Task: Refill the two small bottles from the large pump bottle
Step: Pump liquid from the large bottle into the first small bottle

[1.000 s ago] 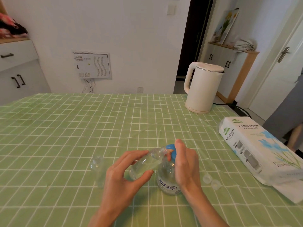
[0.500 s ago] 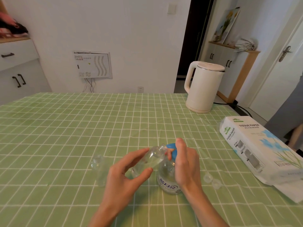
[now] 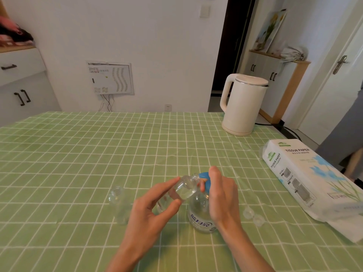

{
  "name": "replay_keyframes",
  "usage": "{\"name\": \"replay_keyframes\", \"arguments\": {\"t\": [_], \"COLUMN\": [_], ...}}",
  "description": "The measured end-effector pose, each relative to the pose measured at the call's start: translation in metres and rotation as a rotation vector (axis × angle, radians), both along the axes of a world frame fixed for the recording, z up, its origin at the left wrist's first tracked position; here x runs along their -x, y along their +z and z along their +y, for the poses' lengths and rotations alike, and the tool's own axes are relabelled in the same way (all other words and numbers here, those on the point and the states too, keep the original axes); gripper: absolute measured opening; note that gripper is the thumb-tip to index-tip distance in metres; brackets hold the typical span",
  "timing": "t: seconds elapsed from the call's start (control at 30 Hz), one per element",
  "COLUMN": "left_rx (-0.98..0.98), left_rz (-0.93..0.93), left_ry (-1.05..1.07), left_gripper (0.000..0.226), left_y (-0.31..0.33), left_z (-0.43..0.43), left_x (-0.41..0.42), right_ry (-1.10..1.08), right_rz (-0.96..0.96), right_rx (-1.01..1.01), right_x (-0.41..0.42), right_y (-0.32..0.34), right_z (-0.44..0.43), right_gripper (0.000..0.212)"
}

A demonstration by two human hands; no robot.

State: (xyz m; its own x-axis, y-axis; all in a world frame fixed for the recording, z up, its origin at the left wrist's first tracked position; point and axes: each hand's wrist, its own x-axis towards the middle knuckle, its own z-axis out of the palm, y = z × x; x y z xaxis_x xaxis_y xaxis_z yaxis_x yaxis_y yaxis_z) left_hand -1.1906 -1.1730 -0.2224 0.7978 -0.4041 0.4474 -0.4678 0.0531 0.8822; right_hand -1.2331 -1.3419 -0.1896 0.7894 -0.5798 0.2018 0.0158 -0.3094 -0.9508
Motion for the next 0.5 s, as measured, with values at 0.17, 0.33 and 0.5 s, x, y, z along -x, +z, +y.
{"name": "replay_keyframes", "arguments": {"t": [0.17, 0.33, 0.5], "left_rx": [-0.024, -0.028, -0.018], "left_rz": [-0.007, -0.021, -0.020], "left_ry": [0.010, 0.016, 0.023], "left_gripper": [0.047, 0.048, 0.048], "left_y": [0.0009, 0.0006, -0.0001], "left_z": [0.0006, 0.0002, -0.0002], "left_x": [0.0001, 0.0001, -0.0006], "right_ry": [-0.002, -0.004, 0.001], "right_rz": [-0.010, 0.005, 0.009], "right_rx": [-0.001, -0.016, -0.006], "right_x": [-0.0001, -0.0001, -0.0003], "right_y": [0.0016, 0.0014, 0.0019], "right_z": [0.0002, -0.0004, -0.0001], "right_gripper": [0.061, 0.059, 0.060]}}
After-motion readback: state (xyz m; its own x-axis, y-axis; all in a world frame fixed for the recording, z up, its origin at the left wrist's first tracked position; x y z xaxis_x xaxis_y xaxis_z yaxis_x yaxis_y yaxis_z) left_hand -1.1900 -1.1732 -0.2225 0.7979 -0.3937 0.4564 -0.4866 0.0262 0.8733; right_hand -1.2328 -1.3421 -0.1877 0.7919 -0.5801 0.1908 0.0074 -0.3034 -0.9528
